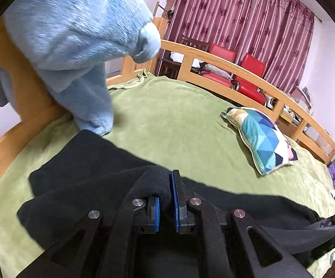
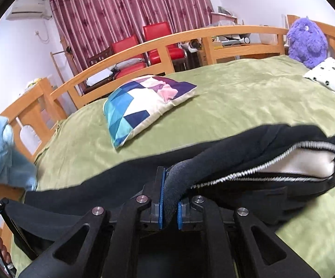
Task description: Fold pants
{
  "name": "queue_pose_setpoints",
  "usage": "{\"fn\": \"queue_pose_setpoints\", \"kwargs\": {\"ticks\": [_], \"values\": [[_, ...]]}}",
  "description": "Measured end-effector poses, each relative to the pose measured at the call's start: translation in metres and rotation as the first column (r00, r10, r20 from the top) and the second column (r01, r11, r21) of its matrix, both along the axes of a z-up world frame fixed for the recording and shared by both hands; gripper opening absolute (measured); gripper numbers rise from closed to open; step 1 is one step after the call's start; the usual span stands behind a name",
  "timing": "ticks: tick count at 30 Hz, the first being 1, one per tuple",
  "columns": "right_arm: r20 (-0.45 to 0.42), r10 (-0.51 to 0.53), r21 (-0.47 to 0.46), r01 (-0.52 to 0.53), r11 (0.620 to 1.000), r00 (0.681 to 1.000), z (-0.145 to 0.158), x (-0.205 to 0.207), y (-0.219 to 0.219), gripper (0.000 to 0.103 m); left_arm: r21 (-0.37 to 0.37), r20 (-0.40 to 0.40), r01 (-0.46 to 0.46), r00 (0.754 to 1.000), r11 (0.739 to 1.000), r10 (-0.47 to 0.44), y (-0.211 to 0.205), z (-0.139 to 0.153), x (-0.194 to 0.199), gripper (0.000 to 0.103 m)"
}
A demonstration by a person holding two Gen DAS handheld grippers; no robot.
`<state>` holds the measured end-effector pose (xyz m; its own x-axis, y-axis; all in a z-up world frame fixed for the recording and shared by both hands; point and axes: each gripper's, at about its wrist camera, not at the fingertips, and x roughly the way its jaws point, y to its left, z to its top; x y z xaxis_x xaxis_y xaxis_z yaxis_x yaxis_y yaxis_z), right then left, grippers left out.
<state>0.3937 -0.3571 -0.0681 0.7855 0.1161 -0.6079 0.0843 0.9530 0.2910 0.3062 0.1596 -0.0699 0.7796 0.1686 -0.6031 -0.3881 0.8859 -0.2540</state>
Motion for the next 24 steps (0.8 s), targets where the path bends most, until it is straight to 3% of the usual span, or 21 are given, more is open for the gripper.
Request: {"fn": "queue_pose_setpoints", "kwargs": {"ticks": [8, 10, 13, 15, 17, 19, 24], "values": [[-0.015, -0.044, 0.114, 0.046, 0.992, 0.999, -0.061, 0.069, 0.004, 0.008, -0.063, -0.048, -0.078, 0.996, 0.995, 0.075, 0.012, -0.050, 0.060, 0.009], [-0.030, -0.037, 0.097, 0.039, 0.995, 0.999, -0.081, 0.074, 0.008, 0.010, -0.055, -0.079, -0.071, 0.995, 0.996, 0.067, 0.011, -0.070, 0.066, 0.009], [-0.118, -0.007, -0.016, 0.005, 1.000, 0.993, -0.102, 0.089, 0.022, 0.019, -0.041, -0.132, -0.069, 0.989, 0.997, 0.063, 0.011, -0.088, 0.072, 0.010], [-0.117, -0.008, -0.035, 0.004, 0.999, 0.993, -0.101, 0.088, 0.025, 0.026, -0.054, -0.142, -0.068, 0.988, 0.996, 0.060, 0.012, -0.090, 0.072, 0.021], [-0.095, 0.021, -0.001, -0.022, 1.000, 0.995, -0.100, 0.082, 0.025, 0.039, -0.068, -0.133, -0.045, 0.990, 0.997, 0.036, 0.010, -0.087, 0.071, 0.046], [-0.091, 0.025, 0.007, -0.025, 1.000, 0.996, -0.098, 0.076, 0.022, 0.049, -0.060, -0.120, -0.021, 0.993, 0.998, 0.014, 0.004, -0.082, 0.070, 0.058], [-0.006, 0.051, 0.046, -0.051, 0.998, 0.999, -0.089, 0.063, 0.019, 0.054, 0.002, -0.082, 0.060, 0.995, 0.998, -0.059, -0.024, -0.071, 0.069, 0.070]]}}
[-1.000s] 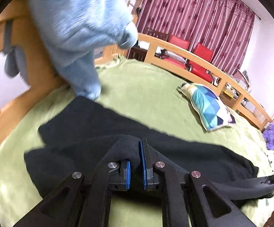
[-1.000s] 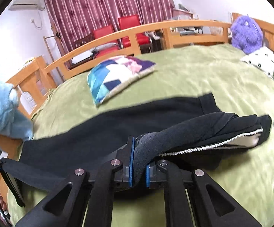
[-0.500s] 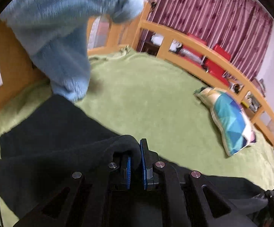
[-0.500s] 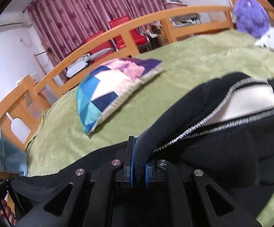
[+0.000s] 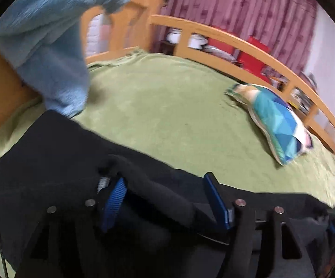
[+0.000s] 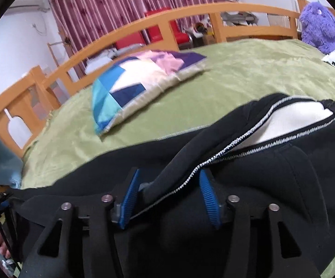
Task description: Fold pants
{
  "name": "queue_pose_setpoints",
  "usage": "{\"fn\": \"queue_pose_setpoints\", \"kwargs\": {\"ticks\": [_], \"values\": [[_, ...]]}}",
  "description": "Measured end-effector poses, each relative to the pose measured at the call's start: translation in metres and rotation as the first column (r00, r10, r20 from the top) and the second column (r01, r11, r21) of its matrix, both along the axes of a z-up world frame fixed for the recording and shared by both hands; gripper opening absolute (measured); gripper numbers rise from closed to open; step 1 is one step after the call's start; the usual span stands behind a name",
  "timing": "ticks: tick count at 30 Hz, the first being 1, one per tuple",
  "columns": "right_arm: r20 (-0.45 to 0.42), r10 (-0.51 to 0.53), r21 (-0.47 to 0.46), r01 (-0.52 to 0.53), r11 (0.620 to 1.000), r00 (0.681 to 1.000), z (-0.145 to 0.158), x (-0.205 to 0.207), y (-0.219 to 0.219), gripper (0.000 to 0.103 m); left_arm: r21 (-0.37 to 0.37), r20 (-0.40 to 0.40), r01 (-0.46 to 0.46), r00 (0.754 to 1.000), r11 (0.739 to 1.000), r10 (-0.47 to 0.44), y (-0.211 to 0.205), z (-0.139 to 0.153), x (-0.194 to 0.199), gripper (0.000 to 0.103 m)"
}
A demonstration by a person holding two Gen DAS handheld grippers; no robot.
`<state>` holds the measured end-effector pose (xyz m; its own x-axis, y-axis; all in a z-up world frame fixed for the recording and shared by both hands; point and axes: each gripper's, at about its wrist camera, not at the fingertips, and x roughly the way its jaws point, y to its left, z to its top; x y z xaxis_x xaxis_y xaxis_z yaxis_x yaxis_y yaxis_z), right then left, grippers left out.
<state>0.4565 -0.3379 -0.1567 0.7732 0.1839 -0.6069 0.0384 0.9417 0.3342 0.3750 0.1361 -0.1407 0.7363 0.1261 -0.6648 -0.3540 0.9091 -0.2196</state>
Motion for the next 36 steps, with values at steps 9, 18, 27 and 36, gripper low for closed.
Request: {"fn": "queue_pose_setpoints", "kwargs": {"ticks": [9, 18, 27, 36], "values": [[-0.014, 0.251, 0.088, -0.249, 0.965, 0.968, -0.009, 0.002, 0.034, 0.058, -0.069, 0.088, 0.131, 0.988, 0.989, -0.125, -0.019, 0.010, -0.006, 0.075], [0.014, 0.252, 0.050, -0.253, 0.966, 0.968, -0.002, -0.005, 0.042, 0.062, -0.069, 0.106, 0.161, 0.982, 0.984, -0.154, -0.028, 0.015, -0.009, 0.075], [0.016, 0.242, 0.052, -0.242, 0.969, 0.970, 0.002, -0.006, 0.040, 0.062, -0.054, 0.107, 0.173, 0.980, 0.983, -0.167, -0.037, 0.016, -0.012, 0.075], [0.028, 0.205, 0.020, -0.206, 0.978, 0.978, 0.030, -0.023, 0.056, 0.062, -0.030, 0.139, 0.151, 0.980, 0.988, -0.146, -0.057, 0.039, -0.038, 0.075]]}}
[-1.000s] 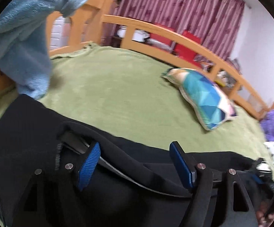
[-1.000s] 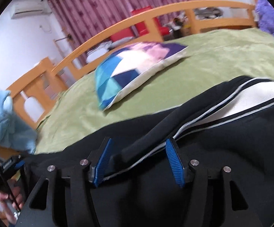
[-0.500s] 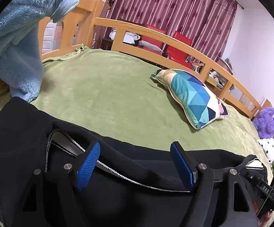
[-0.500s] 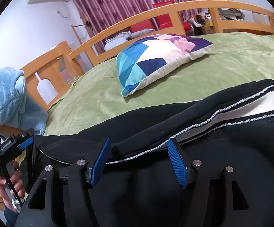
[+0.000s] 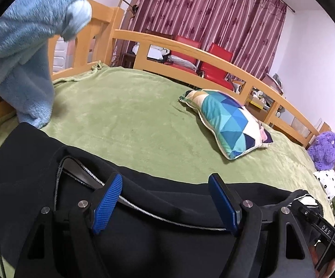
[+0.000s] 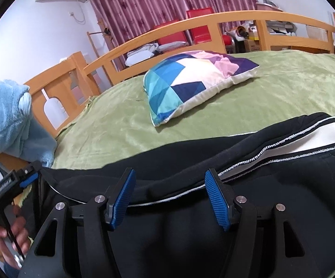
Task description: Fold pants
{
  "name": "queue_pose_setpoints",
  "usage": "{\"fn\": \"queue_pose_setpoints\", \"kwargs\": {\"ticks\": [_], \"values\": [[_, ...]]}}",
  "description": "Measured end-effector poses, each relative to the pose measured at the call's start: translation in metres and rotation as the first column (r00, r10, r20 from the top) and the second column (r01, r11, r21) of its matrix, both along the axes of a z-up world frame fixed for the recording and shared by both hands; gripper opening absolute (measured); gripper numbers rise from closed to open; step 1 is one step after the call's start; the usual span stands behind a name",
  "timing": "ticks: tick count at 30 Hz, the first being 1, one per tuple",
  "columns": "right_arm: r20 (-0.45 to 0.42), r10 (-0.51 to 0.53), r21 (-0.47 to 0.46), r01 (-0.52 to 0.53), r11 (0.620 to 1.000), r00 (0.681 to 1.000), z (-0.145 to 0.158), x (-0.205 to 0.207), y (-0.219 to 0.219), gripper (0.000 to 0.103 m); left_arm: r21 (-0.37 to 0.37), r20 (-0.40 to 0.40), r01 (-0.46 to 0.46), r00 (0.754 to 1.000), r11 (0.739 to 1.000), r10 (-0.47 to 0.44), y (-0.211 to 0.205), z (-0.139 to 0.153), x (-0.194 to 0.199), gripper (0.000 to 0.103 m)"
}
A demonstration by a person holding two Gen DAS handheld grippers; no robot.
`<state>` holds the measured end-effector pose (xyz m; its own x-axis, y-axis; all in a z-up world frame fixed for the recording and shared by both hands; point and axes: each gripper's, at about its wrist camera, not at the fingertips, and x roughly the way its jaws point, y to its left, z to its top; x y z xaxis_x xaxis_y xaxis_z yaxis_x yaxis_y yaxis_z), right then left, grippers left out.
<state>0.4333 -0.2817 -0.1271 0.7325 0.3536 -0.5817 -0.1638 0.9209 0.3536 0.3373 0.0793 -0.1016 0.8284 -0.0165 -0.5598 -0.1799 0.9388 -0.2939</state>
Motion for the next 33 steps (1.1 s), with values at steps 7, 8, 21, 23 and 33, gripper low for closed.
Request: {"fn": "queue_pose_setpoints", "kwargs": {"ticks": [7, 8, 21, 23, 33], "values": [[-0.020, 0.004, -0.104, -0.006, 0.995, 1.000, 0.031, -0.067, -0.002, 0.062, 0.063, -0.027, 0.028, 0.999, 0.998, -0.027, -0.015, 0.009, -0.076, 0.075], [-0.022, 0.008, -0.106, -0.010, 0.994, 1.000, 0.034, -0.079, -0.007, 0.062, 0.057, -0.040, 0.024, 0.999, 0.998, -0.022, -0.013, 0.008, -0.087, 0.075], [-0.120, -0.165, -0.035, 0.162, 0.986, 0.979, 0.012, -0.191, -0.105, 0.072, -0.055, -0.181, -0.042, 0.983, 0.998, 0.032, 0.034, -0.026, -0.191, 0.075], [-0.139, -0.172, -0.033, 0.169, 0.985, 0.975, 0.000, -0.190, -0.112, 0.072, -0.061, -0.193, -0.042, 0.981, 0.997, 0.029, 0.037, -0.034, -0.192, 0.075], [-0.220, -0.153, -0.011, 0.154, 0.988, 0.963, -0.051, -0.152, -0.116, 0.072, -0.220, -0.222, 0.027, 0.972, 0.975, -0.077, 0.035, -0.082, -0.149, 0.074]]}}
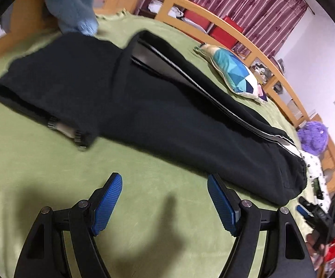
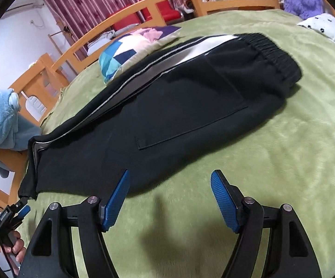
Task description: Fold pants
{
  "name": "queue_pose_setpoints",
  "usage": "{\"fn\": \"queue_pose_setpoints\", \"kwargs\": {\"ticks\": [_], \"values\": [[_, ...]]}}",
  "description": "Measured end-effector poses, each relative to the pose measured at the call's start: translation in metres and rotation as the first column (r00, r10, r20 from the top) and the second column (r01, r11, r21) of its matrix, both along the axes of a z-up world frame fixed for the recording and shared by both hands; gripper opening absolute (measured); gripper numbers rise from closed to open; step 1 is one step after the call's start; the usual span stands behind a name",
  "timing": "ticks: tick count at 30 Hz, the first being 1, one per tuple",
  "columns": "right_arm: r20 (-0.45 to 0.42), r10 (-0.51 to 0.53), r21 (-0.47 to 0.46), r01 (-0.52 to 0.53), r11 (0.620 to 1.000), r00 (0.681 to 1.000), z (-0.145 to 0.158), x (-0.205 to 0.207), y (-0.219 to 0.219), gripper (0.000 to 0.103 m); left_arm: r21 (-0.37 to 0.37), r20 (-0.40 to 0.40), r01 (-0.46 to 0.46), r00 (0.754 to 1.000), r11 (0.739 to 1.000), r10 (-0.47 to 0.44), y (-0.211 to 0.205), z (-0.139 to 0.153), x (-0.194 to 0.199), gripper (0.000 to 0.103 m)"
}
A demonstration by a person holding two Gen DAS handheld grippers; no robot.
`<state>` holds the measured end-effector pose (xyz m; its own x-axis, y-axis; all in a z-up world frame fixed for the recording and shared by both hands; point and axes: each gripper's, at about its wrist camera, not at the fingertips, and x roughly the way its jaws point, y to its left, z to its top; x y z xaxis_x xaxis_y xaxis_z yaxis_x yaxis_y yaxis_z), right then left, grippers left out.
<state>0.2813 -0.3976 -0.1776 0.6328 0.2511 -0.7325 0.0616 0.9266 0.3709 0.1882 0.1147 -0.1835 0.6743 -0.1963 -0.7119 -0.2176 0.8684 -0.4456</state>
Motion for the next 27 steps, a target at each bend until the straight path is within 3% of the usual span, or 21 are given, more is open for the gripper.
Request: {"fn": "queue_pose_setpoints", "kwargs": {"ticks": [5, 7, 14, 18, 19, 20, 21, 23, 27], "values": [[-0.018, -0.048, -0.022, 0.047, 0.999, 0.999, -0.032, 0.020, -0.008, 0.072, -0.143, -0.036, -0.066, 0.997, 0.988, 0.061, 0.012, -0.030, 0.031, 0.073], [-0.027, -0.036, 0.021, 0.037, 0.999, 0.999, -0.038, 0.029, -0.015, 0.072, -0.139, -0.018, -0.069, 0.998, 0.988, 0.067, 0.013, -0.027, 0.041, 0.074], [-0.021, -0.115, 0.134, 0.116, 0.984, 0.993, -0.043, 0.086, -0.035, 0.077, -0.141, -0.068, -0.129, 0.990, 0.982, 0.120, 0.020, -0.032, 0.091, 0.074], [-0.016, -0.194, 0.074, 0.195, 0.978, 0.981, -0.042, 0.118, -0.026, 0.076, -0.074, -0.039, -0.180, 0.983, 0.981, 0.178, 0.009, -0.034, 0.098, 0.070], [-0.017, -0.203, 0.044, 0.203, 0.978, 0.979, -0.041, 0.121, -0.022, 0.073, -0.041, -0.033, -0.184, 0.983, 0.982, 0.183, 0.005, -0.033, 0.097, 0.061], [-0.019, -0.216, -0.033, 0.215, 0.976, 0.976, -0.039, 0.122, -0.016, 0.057, 0.030, -0.026, -0.188, 0.982, 0.982, 0.189, 0.000, -0.033, 0.096, 0.041], [-0.013, -0.217, -0.050, 0.217, 0.975, 0.976, -0.036, 0.120, -0.016, 0.035, 0.097, -0.024, -0.183, 0.982, 0.978, 0.186, -0.005, -0.033, 0.095, 0.036], [0.021, -0.206, 0.005, 0.206, 0.978, 0.978, -0.030, 0.111, -0.023, 0.015, 0.092, -0.012, -0.157, 0.987, 0.983, 0.159, -0.003, -0.030, 0.091, 0.015], [0.027, -0.224, 0.087, 0.221, 0.971, 0.974, -0.011, 0.087, -0.035, 0.013, 0.037, -0.013, -0.143, 0.990, 0.989, 0.144, -0.002, -0.018, 0.069, 0.013]]}}
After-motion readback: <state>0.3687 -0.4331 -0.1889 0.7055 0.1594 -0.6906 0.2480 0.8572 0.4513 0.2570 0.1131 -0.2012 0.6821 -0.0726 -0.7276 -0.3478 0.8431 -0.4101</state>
